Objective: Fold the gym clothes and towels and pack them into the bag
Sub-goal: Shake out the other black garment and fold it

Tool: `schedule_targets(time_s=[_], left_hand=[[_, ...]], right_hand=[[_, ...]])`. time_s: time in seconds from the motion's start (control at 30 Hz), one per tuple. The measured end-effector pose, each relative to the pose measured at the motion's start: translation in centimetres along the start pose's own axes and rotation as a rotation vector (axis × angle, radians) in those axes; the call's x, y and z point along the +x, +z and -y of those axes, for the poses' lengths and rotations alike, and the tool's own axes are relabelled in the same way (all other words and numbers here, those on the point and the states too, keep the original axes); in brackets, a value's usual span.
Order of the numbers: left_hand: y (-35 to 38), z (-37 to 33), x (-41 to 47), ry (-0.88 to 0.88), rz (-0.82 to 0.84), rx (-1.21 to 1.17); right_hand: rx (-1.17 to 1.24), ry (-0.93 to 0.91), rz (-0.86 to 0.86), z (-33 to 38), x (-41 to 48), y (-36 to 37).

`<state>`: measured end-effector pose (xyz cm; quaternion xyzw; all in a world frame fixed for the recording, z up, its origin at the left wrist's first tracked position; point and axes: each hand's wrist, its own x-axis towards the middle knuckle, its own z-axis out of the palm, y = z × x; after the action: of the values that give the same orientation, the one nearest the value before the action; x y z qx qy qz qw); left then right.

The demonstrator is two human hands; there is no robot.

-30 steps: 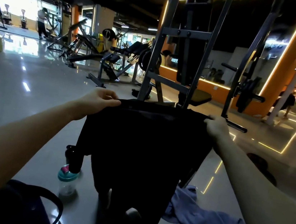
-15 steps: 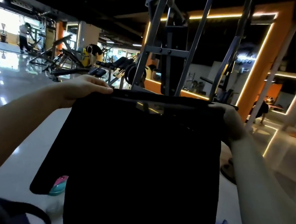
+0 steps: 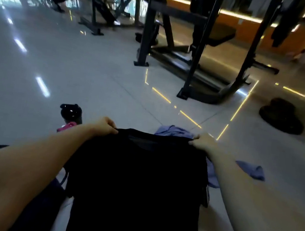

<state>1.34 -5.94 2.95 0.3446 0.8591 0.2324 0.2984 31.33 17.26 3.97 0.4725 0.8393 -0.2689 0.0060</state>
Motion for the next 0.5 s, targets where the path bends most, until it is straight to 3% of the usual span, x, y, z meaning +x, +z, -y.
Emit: schedule_targets(time_s=[0.23, 0.5], left_hand=[[7.5, 5.3, 7.3, -0.017, -0.179, 0.001], [11.5, 7.3, 13.7, -0.009, -0.313, 0.117]], right_hand=[[0.033, 0.073, -0.015, -4.8, 5.9, 8.0], [-0.258, 0.079, -0.111, -4.5, 13.2, 11.3]])
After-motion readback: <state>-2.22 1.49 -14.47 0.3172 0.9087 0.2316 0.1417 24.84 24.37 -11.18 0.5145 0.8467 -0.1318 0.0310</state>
